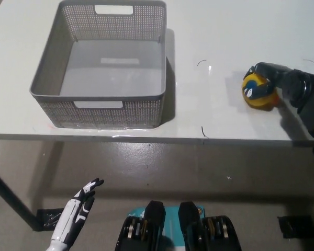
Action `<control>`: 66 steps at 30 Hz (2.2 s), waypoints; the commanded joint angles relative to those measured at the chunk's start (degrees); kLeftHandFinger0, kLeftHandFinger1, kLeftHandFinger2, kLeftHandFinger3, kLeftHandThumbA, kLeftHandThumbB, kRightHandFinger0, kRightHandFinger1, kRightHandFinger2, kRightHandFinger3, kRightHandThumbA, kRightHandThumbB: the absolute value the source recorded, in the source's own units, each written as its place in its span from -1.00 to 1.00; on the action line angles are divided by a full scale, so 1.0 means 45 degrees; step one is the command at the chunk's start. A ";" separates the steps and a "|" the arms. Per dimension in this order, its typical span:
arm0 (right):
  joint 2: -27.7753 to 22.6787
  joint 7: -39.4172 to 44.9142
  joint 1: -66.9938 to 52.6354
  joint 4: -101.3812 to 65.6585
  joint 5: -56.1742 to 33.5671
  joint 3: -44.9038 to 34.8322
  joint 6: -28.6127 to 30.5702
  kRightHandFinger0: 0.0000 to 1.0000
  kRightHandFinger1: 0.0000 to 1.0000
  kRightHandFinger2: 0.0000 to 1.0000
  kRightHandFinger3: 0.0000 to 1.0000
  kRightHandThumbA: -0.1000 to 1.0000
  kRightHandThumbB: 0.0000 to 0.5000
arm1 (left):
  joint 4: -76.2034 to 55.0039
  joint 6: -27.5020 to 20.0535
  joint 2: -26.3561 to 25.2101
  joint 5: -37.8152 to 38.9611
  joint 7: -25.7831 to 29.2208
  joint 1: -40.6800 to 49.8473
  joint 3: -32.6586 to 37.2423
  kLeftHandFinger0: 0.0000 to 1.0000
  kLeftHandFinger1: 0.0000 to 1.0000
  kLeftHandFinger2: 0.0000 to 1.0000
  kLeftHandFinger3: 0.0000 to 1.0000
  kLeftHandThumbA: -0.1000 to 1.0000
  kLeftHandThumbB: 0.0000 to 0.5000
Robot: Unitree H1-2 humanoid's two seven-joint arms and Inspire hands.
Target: Use the right hand to pick up a yellow duck toy and place it into a container on the left hand side
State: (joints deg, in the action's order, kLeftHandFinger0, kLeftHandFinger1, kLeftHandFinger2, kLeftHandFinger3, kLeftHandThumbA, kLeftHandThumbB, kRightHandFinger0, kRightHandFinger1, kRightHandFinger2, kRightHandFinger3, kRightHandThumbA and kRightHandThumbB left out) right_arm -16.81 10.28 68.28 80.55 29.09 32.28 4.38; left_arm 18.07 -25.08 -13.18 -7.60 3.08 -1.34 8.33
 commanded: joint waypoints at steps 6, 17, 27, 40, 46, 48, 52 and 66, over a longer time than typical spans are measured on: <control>-0.0183 -0.2373 0.0249 0.0061 -0.0471 -0.1089 0.0310 -0.27 0.24 0.59 0.77 -1.00 -0.38 | -0.0344 -0.0412 -0.0220 0.0154 0.0261 -0.0091 -0.0309 1.00 1.00 1.00 1.00 1.00 1.00; -0.0068 -0.3375 0.0478 -0.0004 -0.0717 -0.1849 0.0810 -0.99 -0.56 0.28 0.04 -1.00 -0.35 | -0.0388 -0.0412 -0.0217 0.0000 0.0432 0.0155 -0.0381 1.00 1.00 1.00 1.00 1.00 1.00; 0.0034 -0.3788 0.1089 -0.0171 -0.1286 -0.2962 0.1635 -0.99 -0.44 0.32 0.50 -1.00 -0.20 | -0.0537 -0.0412 -0.0230 0.0152 0.0459 0.0577 -0.0435 1.00 1.00 1.00 1.00 1.00 1.00; 0.0755 -0.3484 0.3059 -0.0556 -0.1870 -0.3984 0.1135 -0.96 0.01 0.74 0.84 -1.00 -0.34 | -0.0624 -0.0412 -0.0202 -0.0165 0.0768 0.0781 -0.0388 0.85 1.00 1.00 1.00 1.00 1.00; 0.1096 -0.3387 0.3246 -0.1190 -0.2363 -0.4686 0.1241 -1.00 -0.01 0.64 0.71 -1.00 -0.35 | -0.0807 -0.0412 -0.0324 -0.0338 0.0963 0.0927 -0.0333 0.72 1.00 1.00 1.00 1.00 1.00; 0.1120 -0.3206 0.2969 -0.2218 -0.2578 -0.4965 0.1139 -1.00 -0.07 0.57 0.64 -1.00 -0.37 | -0.0868 -0.0412 -0.0354 -0.0355 0.0922 0.0961 -0.0351 0.69 1.00 1.00 1.00 1.00 1.00; 0.1173 -0.2496 0.1709 -0.6073 -0.3116 -0.5611 0.0053 -1.00 -0.07 0.62 0.68 -1.00 -0.36 | -0.0763 -0.0412 -0.0343 -0.0051 0.0557 0.1063 -0.0306 0.68 1.00 1.00 1.00 1.00 1.00; 0.3804 -0.2621 0.1942 -0.8494 -0.2439 -0.4932 -0.1533 -0.94 -0.26 0.61 0.78 -1.00 -0.24 | -0.0350 -0.0412 -0.0034 0.0228 0.0099 0.1123 0.0610 0.60 1.00 1.00 1.00 1.00 1.00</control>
State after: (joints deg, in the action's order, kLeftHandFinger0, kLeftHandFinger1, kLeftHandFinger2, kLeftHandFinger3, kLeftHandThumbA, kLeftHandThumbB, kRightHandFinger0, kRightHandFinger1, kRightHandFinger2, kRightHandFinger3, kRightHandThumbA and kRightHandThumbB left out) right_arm -3.41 -1.40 69.79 43.93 18.62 9.58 0.57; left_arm 16.49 -25.09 -12.94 -7.96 4.96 3.99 10.15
